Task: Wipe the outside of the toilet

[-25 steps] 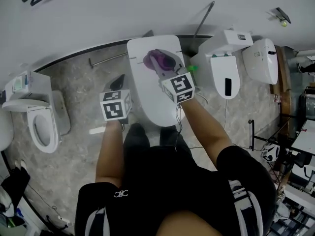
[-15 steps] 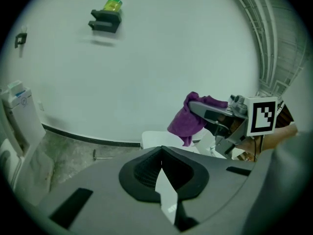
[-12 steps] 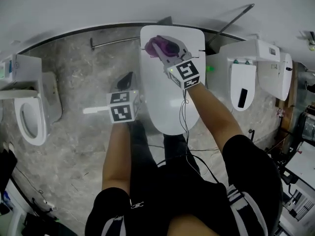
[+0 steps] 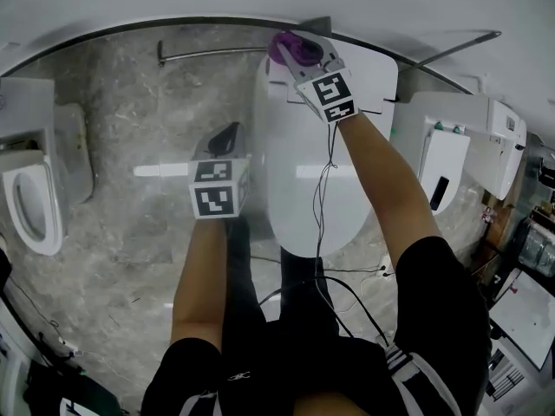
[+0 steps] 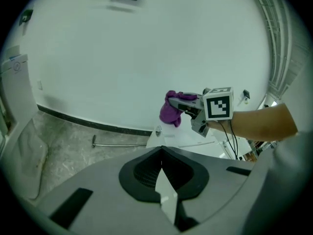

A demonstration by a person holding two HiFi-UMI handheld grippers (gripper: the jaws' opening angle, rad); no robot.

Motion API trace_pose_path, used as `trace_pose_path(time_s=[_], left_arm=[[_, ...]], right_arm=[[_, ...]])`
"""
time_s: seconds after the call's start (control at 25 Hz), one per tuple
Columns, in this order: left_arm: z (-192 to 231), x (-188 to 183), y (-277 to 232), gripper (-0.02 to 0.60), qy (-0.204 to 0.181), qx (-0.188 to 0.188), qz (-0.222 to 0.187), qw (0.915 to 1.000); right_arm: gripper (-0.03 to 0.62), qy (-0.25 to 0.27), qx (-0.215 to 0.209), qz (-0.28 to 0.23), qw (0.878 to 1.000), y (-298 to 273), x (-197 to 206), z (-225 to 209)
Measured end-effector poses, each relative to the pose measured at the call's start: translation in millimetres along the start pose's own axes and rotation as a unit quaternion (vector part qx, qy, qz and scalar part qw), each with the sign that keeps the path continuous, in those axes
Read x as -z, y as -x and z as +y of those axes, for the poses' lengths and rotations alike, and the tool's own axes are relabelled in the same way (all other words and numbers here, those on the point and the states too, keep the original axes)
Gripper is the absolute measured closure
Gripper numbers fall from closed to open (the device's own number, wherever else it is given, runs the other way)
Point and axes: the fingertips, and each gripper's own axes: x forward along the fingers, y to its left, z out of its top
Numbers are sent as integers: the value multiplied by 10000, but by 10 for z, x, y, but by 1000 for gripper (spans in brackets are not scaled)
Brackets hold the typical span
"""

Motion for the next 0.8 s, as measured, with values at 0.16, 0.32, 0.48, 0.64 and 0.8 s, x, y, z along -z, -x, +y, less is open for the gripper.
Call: trace_pose_path(time_s=[0.16, 0.32, 0.48, 0.64, 0.8], left_arm=[[188, 10, -154, 574, 306, -20, 37, 9995], [257, 38, -169, 574, 422, -27, 26, 9991], [197, 102, -204, 574, 566, 20, 62, 9984], [104, 119, -277, 574, 604, 57, 63, 9981], [-3, 146, -324, 574, 569, 86, 120, 9983]], right_arm=[[511, 239, -50, 236, 9994, -210, 310, -18], [511, 656, -139, 614, 9959, -299, 525, 81], [511, 250, 13, 736, 9970, -318, 691, 97], [511, -461, 112, 939, 9944, -337, 814, 9], [508, -609, -8, 1135, 9917, -306, 878, -7]])
